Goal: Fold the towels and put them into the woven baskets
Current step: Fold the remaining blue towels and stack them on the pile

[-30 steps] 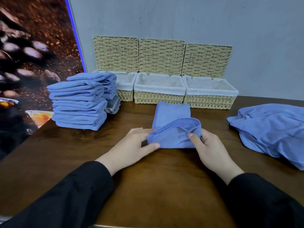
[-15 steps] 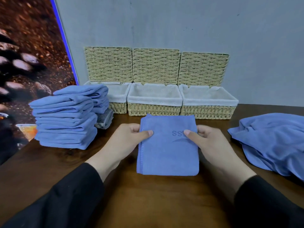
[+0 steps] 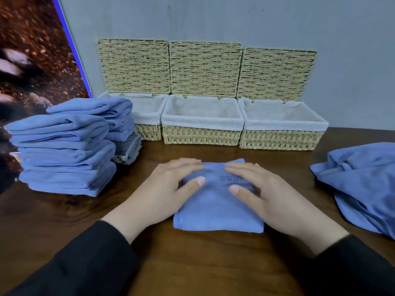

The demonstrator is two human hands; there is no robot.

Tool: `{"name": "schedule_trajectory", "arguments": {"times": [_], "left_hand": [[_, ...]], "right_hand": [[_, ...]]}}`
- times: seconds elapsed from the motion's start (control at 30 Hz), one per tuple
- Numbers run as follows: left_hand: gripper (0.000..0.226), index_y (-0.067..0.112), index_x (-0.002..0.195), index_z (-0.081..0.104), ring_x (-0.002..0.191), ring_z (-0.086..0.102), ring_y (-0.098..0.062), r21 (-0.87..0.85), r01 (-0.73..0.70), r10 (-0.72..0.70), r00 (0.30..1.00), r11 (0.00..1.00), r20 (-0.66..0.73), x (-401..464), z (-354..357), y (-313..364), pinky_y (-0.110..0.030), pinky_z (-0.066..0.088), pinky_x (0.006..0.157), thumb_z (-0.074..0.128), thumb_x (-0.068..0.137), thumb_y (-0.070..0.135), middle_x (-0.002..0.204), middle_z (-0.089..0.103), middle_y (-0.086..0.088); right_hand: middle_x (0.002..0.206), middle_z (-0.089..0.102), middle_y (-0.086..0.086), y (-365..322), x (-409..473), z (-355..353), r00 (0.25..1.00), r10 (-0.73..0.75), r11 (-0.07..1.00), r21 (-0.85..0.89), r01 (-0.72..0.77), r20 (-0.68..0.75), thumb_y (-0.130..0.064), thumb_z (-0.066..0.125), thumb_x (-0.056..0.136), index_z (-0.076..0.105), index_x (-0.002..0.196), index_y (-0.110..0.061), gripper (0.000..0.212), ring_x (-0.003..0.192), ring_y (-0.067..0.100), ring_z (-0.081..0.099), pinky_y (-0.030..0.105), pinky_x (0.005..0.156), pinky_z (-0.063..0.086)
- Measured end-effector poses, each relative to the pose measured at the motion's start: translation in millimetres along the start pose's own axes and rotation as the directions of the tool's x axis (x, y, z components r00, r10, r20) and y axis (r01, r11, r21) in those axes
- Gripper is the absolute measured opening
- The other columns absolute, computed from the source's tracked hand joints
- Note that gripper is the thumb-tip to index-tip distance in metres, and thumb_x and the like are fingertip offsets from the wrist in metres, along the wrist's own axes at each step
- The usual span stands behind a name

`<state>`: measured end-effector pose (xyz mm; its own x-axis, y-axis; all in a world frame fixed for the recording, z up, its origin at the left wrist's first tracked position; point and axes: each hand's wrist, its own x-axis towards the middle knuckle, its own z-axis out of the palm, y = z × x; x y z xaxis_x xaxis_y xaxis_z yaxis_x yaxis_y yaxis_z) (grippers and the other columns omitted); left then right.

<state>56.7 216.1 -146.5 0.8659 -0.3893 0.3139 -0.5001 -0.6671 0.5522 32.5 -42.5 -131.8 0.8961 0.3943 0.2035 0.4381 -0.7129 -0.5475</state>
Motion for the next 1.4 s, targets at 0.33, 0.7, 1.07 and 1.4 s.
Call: {"name": "schedule_trajectory", "arguments": {"times": [0.33, 0.7, 1.07, 1.4], "left_hand": [[0.085, 0.042, 0.159, 0.016, 0.146, -0.015, 0.014, 0.279, 0.034, -0.135, 0.926, 0.960, 0.351, 5, 5, -14, -0.039, -0.011, 0.125, 0.032, 0.085, 0.081, 0.162, 0.002, 0.032], [0.077, 0.039, 0.147, 0.047, 0.136, 0.006, 0.027, 0.151, -0.210, 0.164, 0.950, 0.966, 0.267, -38, -10, 9, -0.014, 0.001, 0.118, 0.046, 0.083, 0.081, 0.148, 0.035, 0.032], [0.021, 0.041, 0.105, 0.064, 0.105, 0.054, -0.002, 0.076, -0.065, 0.062, 0.997, 0.995, 0.050, -35, -6, 5, -0.016, 0.033, 0.100, 0.057, 0.092, 0.055, 0.101, 0.068, 0.017], [0.016, 0.017, 0.087, 0.067, 0.074, 0.068, -0.004, -0.411, 0.244, -0.269, 0.963, 0.878, -0.003, -33, -16, 25, -0.023, 0.051, 0.067, 0.070, 0.093, 0.032, 0.081, 0.074, 0.009]], "right_hand": [[0.160, 0.005, -0.040, 20, -2, 12, 0.974, 0.073, 0.989, -0.141, -0.043, 0.216, -0.081, 0.022, 0.085, 0.021, 0.157, -0.046, 0.081, 0.144, -0.021, -0.009, 0.039, 0.128, -0.003], [0.142, 0.030, -0.042, 16, -37, 5, 0.982, -0.079, 0.991, -0.093, 0.096, 0.174, -0.064, 0.070, 0.083, 0.051, 0.136, -0.046, 0.060, 0.141, -0.012, 0.024, 0.018, 0.117, 0.017], [0.121, 0.055, -0.030, 10, -31, 5, 0.998, -0.033, 0.991, -0.126, 0.040, 0.052, -0.066, 0.066, 0.085, 0.057, 0.115, -0.044, 0.039, 0.113, 0.000, 0.054, 0.026, 0.097, 0.042], [0.099, 0.073, -0.019, -9, -27, 5, 0.969, 0.172, 0.918, 0.386, -0.093, -0.176, -0.033, 0.074, 0.090, 0.057, 0.104, -0.043, 0.024, 0.078, 0.007, 0.072, 0.023, 0.065, 0.053]]}}
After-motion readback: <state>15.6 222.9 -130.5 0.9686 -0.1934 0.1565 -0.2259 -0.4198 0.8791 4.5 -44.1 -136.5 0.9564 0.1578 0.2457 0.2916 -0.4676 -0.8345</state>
